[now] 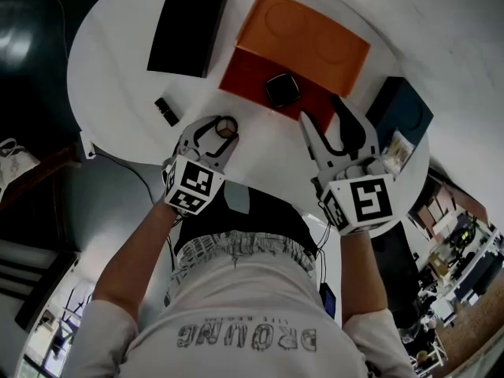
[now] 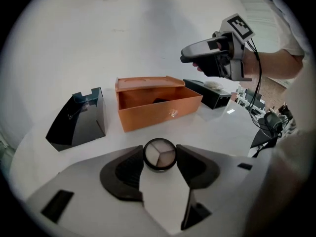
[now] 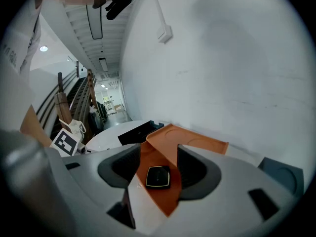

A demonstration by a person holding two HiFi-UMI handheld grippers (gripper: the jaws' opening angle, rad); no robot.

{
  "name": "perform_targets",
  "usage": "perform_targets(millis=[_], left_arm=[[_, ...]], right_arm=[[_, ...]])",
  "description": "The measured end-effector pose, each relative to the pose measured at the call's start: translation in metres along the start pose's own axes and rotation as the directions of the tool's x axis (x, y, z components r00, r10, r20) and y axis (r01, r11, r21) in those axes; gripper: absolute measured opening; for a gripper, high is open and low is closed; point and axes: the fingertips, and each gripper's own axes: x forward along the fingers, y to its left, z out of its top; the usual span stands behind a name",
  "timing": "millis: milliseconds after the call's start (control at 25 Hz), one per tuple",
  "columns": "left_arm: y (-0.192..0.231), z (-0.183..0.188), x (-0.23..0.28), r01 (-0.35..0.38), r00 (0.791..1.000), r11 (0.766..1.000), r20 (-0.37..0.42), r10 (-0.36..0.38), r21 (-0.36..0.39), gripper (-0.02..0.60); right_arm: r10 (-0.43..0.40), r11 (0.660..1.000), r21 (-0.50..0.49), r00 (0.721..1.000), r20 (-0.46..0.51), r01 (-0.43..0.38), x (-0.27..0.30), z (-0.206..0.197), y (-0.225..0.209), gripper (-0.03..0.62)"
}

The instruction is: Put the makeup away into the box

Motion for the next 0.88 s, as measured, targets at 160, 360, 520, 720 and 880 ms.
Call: perform_targets(millis=[160, 360, 520, 720, 880], left_arm=[[0.007, 0.015, -0.012, -0.001, 1.0, 1.0, 0.03, 0.0, 0.016, 0.233], [0.016, 0.053, -0.02, -0.009, 0.996, 0.999, 0.085, 0.005, 0.047, 0.233], [0.014, 0.088, -0.019, 0.015, 0.992, 0.996, 0.125, -0.026, 0.087, 0.233], [0.006, 0.123, -0.005, 0.052, 0.988, 0.987, 0.136, -0.073, 0.15, 0.233], [-0.01, 0.141, 0.015, 0.108, 0.984, 0.973, 0.117, -0.134, 0.203, 0.233]], right_arm=[[-0.015, 1.0, -0.001, 1.0, -0.013, 0.015, -0.003, 0.004, 0.002, 0.244], [-0.046, 0.999, 0.009, 0.999, 0.018, 0.046, -0.01, 0.012, -0.007, 0.243], [-0.074, 0.997, 0.025, 0.996, 0.043, 0.073, -0.017, 0.017, -0.016, 0.241], [-0.118, 0.992, 0.051, 0.992, 0.045, 0.115, -0.029, 0.018, -0.029, 0.239], [-0.16, 0.985, 0.077, 0.985, 0.066, 0.155, -0.042, 0.015, -0.045, 0.238]])
